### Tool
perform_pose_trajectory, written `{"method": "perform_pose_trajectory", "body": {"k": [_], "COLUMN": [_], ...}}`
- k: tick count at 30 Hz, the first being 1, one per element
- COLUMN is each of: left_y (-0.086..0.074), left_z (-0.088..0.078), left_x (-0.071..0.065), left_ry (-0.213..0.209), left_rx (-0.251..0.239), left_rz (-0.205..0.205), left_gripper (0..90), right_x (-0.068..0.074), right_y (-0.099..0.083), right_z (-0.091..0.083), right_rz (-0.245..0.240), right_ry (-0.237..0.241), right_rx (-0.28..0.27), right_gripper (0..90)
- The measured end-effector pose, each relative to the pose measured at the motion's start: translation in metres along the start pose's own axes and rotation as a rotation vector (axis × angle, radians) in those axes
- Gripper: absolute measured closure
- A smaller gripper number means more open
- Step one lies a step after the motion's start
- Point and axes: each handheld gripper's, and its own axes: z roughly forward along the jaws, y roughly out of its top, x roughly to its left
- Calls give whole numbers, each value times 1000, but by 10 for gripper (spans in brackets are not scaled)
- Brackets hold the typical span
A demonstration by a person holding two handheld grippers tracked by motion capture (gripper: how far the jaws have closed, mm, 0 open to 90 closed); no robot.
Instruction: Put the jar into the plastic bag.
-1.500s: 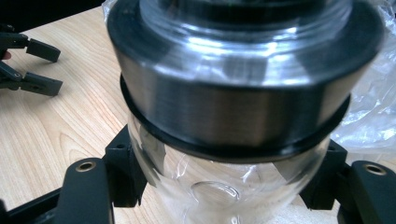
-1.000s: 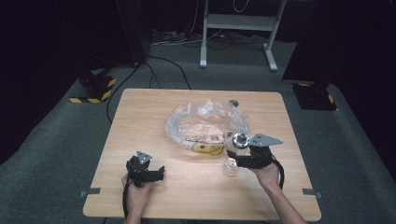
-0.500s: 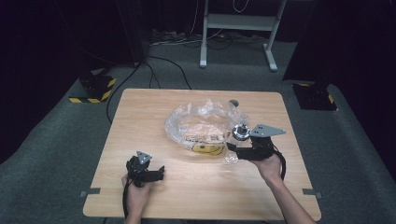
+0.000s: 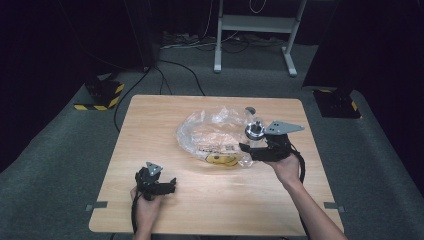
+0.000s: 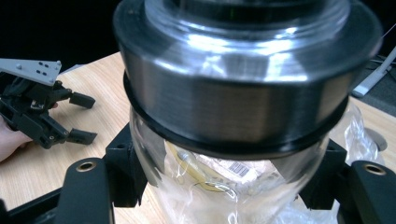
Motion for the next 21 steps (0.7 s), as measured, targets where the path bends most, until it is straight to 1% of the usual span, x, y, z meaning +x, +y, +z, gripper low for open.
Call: {"method": "perform_pose_trajectory", "body": {"k": [1, 2, 14, 18, 21], "left_y": [0, 0, 0, 0, 0], "left_z": [0, 0, 0, 0, 0], "left_x": [0, 0, 0, 0, 0], "left_ry": [0, 0, 0, 0, 0], "left_rx": [4, 0, 1, 0, 0], "left_rz": [5, 0, 0, 0, -1], "left_gripper": [46, 46, 47, 47, 47], "right_x": [0, -1, -6, -7, -10], "right_y": [2, 4, 31, 35, 39], "right_z": [1, 2, 17, 22, 29], "right_rz": [-1, -2, -5, -12, -5], "right_ry": [1, 1, -10, -22, -29], "right_rx": [1, 0, -8, -10, -8], "right_gripper": [320, 319, 320, 321, 321]}}
